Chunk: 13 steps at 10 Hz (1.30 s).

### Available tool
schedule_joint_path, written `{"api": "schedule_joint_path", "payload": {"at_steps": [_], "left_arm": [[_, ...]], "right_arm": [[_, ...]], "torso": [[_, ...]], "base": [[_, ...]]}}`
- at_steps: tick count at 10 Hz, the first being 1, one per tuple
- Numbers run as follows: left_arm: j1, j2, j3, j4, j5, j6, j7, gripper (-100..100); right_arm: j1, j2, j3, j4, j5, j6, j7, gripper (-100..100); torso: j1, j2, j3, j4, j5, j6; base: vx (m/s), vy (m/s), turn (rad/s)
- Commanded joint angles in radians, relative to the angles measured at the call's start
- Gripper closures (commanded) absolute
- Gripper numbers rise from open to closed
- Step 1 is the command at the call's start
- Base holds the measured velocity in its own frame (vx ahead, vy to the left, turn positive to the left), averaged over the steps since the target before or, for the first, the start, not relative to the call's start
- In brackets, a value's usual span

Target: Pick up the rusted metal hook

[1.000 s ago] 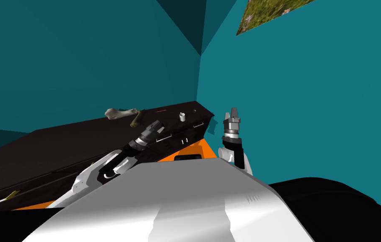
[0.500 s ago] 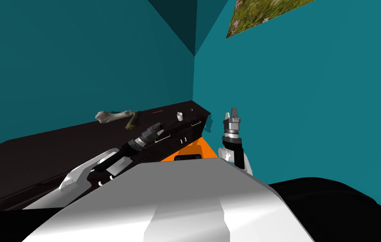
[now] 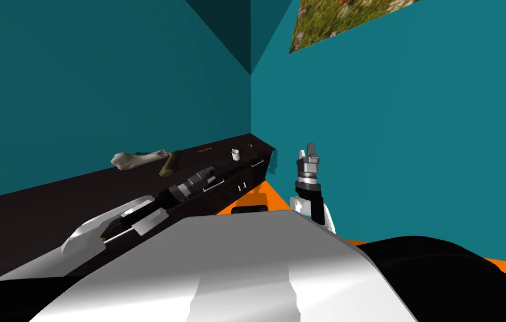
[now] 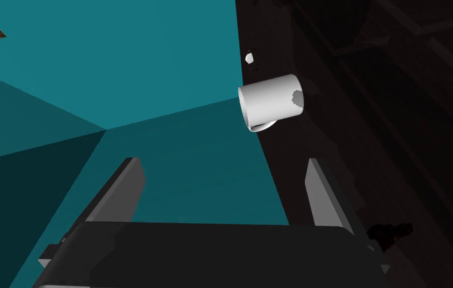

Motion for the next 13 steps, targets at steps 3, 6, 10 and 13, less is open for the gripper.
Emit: {"api": "schedule_joint_path", "payload": {"at_steps": [3, 6, 10, 13], "left_arm": [[0.006, 0.113, -0.011, 0.018, 0.035, 0.066, 0.054, -100], [0.012, 0.191, -0.016, 0.025, 0.052, 0.099, 0.078, -100], [0.025, 0.292, -0.024, 0.042, 0.086, 0.165, 0.126, -100], [0.040, 0.379, -0.032, 0.059, 0.121, 0.230, 0.173, -100]], "right_arm": [[0.000, 0.000, 0.000, 0.000, 0.000, 0.000, 0.000, 0], [0.000, 0.000, 0.000, 0.000, 0.000, 0.000, 0.000, 0], [0.000, 0.000, 0.000, 0.000, 0.000, 0.000, 0.000, 0], [0.000, 0.000, 0.000, 0.000, 0.000, 0.000, 0.000, 0]], "torso": [[0.000, -0.001, 0.000, 0.000, 0.000, 0.000], [0.000, -0.001, -0.001, 0.000, 0.000, 0.001], [0.000, -0.002, -0.001, 0.000, 0.000, 0.001], [0.000, -0.002, -0.001, 0.000, 0.000, 0.000]], "base": [[-0.015, 0.025, -0.162], [-0.010, 0.025, -0.140], [-0.001, 0.026, -0.168], [0.005, 0.024, -0.161]]}}
